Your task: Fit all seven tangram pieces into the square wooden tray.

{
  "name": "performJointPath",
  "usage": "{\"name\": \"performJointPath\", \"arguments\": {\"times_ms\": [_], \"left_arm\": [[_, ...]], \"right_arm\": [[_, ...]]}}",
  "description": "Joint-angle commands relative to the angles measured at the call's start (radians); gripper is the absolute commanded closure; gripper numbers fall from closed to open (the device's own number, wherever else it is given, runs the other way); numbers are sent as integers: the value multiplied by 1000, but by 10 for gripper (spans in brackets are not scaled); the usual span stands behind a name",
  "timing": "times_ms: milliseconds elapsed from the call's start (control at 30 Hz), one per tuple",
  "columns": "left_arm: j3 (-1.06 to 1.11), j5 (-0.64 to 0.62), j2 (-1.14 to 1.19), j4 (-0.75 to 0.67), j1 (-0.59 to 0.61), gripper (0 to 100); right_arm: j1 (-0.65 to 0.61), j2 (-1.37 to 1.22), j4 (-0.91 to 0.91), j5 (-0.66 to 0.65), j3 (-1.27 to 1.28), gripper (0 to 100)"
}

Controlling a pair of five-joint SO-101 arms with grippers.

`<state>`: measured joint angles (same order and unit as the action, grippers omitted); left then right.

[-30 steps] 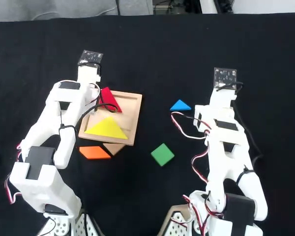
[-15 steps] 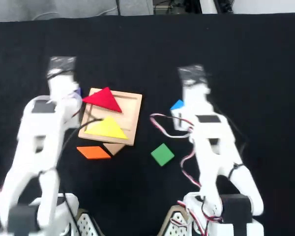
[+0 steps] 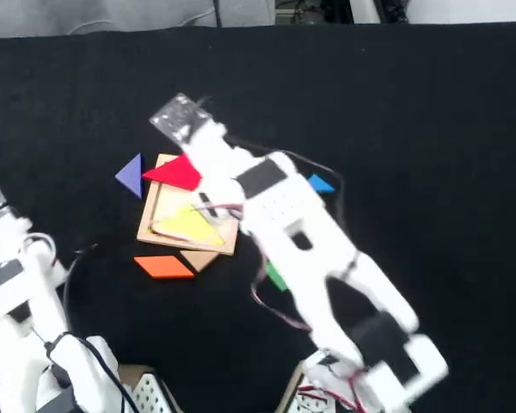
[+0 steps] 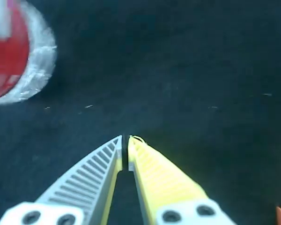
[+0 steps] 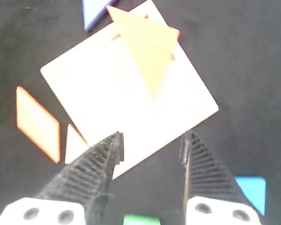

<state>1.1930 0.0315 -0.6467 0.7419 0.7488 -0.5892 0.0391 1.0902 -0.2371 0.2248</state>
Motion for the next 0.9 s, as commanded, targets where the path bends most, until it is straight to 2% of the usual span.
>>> {"name": "performJointPath", "arguments": {"times_ms": [0,67,367,533,767,867], "left_arm": [[2,20,-21,-15,39,967],[2,18,-23,-15,41,967],[44,18,-31,-86,-10,967],[45,21,-31,-89,-13,967],[45,23,-31,-89,-13,967],[45,23,-31,-91,-15,967]], "right_arm": [[-12,-214,32,-46,-246,783],[-8,-340,68,-81,-367,783],[18,-742,170,-84,-786,783],[20,-851,273,-55,-935,783],[25,-952,282,11,-1049,788],[23,-967,301,20,-1061,851]]}}
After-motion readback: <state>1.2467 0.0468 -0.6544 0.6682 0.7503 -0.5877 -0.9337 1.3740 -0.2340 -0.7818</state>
